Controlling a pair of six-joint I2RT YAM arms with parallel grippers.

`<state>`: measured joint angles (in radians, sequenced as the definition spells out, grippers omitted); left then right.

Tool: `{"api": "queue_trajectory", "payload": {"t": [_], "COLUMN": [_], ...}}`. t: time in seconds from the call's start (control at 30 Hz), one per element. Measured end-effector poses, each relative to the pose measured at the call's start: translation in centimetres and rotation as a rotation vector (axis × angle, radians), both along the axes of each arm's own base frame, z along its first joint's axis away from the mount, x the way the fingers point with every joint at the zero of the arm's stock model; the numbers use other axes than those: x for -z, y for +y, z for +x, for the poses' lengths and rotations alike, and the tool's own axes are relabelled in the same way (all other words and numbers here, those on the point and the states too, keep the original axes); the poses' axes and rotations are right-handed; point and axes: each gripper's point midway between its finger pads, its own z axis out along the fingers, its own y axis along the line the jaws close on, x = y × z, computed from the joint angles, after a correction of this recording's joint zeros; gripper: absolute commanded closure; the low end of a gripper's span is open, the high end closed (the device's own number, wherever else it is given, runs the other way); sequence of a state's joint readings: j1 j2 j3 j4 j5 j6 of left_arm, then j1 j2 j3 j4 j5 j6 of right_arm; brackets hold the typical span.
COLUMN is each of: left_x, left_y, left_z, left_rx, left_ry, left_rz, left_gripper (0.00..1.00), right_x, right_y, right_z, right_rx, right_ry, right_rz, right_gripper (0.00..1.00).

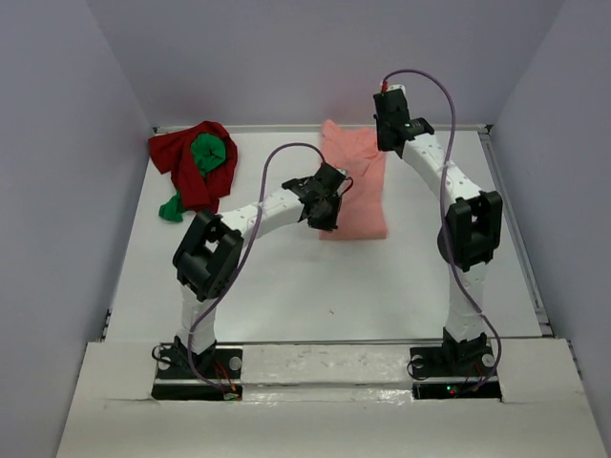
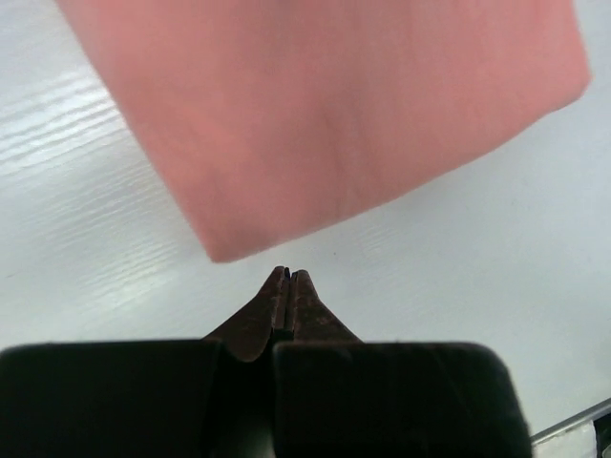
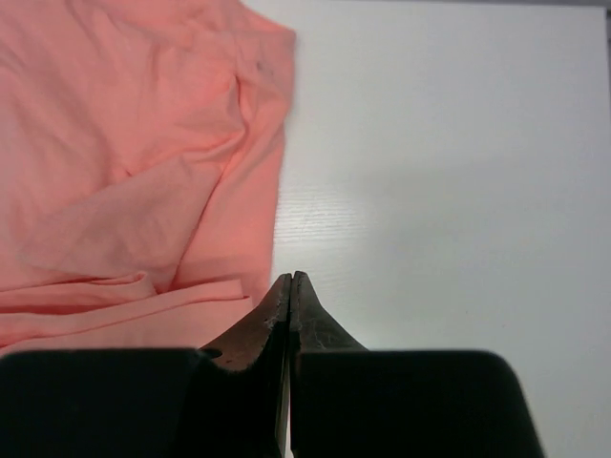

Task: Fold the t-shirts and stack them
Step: Fold the tshirt

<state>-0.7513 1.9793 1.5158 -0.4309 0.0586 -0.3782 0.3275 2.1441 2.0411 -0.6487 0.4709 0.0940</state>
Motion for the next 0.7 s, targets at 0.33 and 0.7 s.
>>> {"api": "queue_trajectory", "payload": {"t": [0.33,0.7], "left_x": [-7.5,-4.1], "left_y": [2.4,9.6], "left_z": [2.2,3.9], "left_rx": [-0.020,-0.148], "left_ry": [-0.170,0.001], "left_rz": [-0.033,-0.164], "left_gripper": [0.43,1.00], "right_x": [2.3,6.1], "right_y": [1.9,3.0], "right_z": [-9.0,-18.2], "right_rx": [-0.115,-0.170], "right_ry": [0.147,0.309], "right_rz": [0.211,0.373], "right_gripper": [0.37,1.00]}}
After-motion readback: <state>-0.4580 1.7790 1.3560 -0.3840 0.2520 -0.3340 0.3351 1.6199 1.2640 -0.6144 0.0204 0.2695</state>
